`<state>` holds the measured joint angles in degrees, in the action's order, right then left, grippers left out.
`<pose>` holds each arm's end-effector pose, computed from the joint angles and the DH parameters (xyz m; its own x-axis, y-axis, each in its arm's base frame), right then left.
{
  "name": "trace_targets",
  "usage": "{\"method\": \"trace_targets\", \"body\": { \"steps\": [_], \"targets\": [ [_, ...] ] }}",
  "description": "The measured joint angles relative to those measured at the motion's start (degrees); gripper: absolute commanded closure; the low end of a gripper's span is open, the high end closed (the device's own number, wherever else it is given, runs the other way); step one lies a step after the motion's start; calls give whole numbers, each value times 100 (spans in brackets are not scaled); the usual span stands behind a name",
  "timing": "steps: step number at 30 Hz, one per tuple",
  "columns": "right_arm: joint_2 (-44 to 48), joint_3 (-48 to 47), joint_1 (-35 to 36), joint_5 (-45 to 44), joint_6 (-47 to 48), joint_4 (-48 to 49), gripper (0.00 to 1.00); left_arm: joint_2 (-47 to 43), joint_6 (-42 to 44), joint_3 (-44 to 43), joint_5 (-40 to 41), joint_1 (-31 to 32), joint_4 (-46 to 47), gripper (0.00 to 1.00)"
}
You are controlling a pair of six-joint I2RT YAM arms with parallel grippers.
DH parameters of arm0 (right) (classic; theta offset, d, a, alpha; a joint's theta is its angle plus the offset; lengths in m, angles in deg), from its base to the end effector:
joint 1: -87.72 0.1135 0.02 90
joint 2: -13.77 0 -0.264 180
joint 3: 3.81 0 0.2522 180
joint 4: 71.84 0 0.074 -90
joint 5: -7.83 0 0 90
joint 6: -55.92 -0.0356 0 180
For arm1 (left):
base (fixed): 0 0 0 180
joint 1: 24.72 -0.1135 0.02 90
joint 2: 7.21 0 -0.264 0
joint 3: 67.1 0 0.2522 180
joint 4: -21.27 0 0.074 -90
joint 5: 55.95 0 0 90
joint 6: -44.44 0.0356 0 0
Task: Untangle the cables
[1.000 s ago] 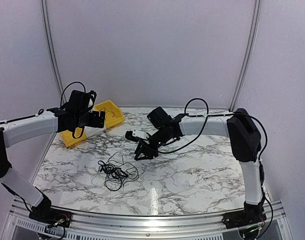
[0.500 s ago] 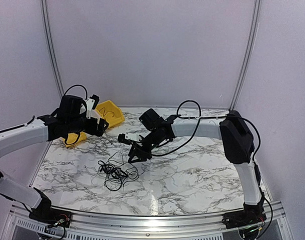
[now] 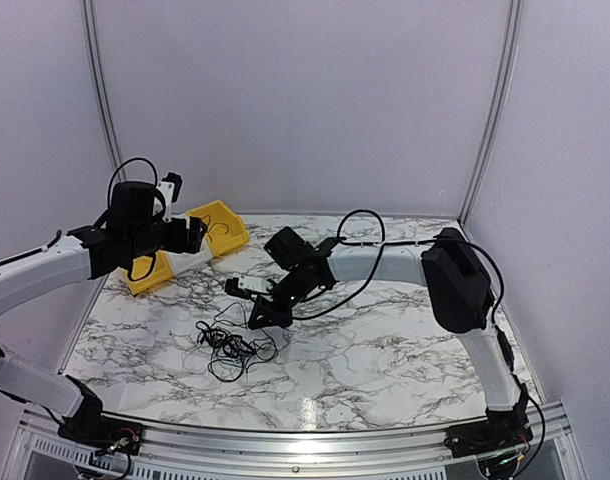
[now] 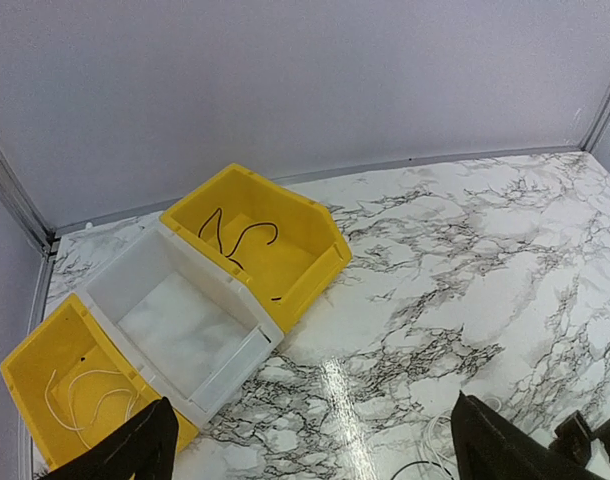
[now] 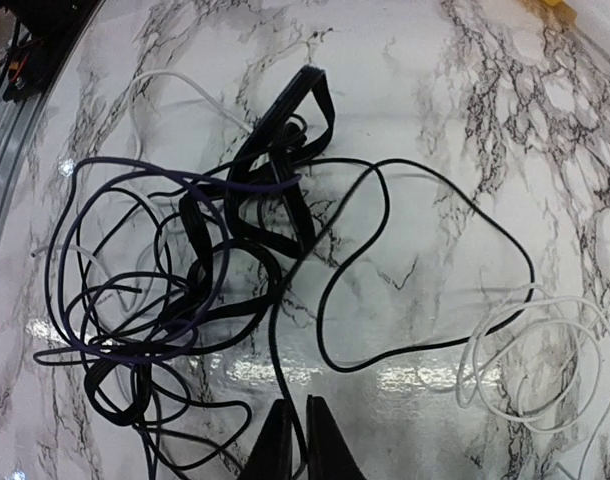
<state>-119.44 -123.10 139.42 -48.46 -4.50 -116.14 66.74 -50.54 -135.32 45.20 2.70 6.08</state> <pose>0.2945 0.4047 0.1572 -0.0465 -0.7214 -0.6909 -0.9854 -0.0804 0.1503 0.2692 -0.1319 0.3031 -0.3411 0.0810 -0.9365 0.2629 0.9648 -0.0123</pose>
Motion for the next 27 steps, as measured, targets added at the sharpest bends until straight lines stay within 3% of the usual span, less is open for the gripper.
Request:
{"method": "trace_targets", "body": {
  "steps": [9,15,21,27],
  "targets": [
    [153,-26,0,-166,-46,-149,100,-186,-35,271,-625,-85,358,2],
    [1248,42,-20,-321,-44,-225,100,-317,146,461,-1552,-90,671,24],
    [2208,42,-61,-385,-46,-107,100,-844,693,612,-2629,-76,850,21],
    [2461,511,-160,-431,-70,59,100,-1311,828,938,-3069,387,1429,29]
  ]
}}
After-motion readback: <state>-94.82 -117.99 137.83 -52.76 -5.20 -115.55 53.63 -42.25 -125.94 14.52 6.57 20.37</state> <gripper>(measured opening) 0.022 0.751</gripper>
